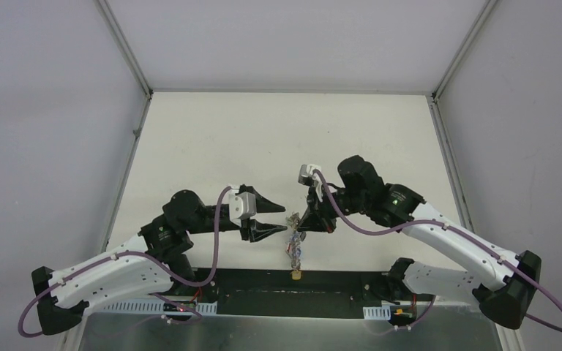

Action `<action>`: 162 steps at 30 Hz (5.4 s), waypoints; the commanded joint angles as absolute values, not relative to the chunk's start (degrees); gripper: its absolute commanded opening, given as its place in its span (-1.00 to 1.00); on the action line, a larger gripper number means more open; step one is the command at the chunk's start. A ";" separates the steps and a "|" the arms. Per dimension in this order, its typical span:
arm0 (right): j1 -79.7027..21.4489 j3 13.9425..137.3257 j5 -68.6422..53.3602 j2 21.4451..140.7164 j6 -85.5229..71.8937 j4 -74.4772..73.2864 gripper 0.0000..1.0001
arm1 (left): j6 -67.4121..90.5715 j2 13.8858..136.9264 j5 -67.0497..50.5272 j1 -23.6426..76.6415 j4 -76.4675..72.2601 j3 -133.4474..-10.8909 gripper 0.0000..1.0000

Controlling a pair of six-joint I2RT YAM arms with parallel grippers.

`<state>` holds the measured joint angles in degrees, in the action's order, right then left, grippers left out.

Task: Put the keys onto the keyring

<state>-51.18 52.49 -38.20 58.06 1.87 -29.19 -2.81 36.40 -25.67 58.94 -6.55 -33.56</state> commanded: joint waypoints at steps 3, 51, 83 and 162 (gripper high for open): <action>-51.06 64.20 -35.04 62.96 5.04 -42.56 -1.00 | -8.30 41.52 -25.33 59.33 7.24 -41.37 -0.05; -51.07 69.64 -36.61 68.30 3.64 -48.65 -1.00 | -5.03 55.22 -34.54 59.47 0.09 -42.45 -1.00; -45.44 54.05 -37.31 52.30 -25.58 -21.71 -0.07 | 11.25 41.06 -18.89 59.41 -32.70 -26.10 -1.00; -45.44 52.90 -39.68 53.51 -20.65 -14.17 -0.34 | 10.01 39.72 -20.29 59.41 -31.65 -25.93 -1.00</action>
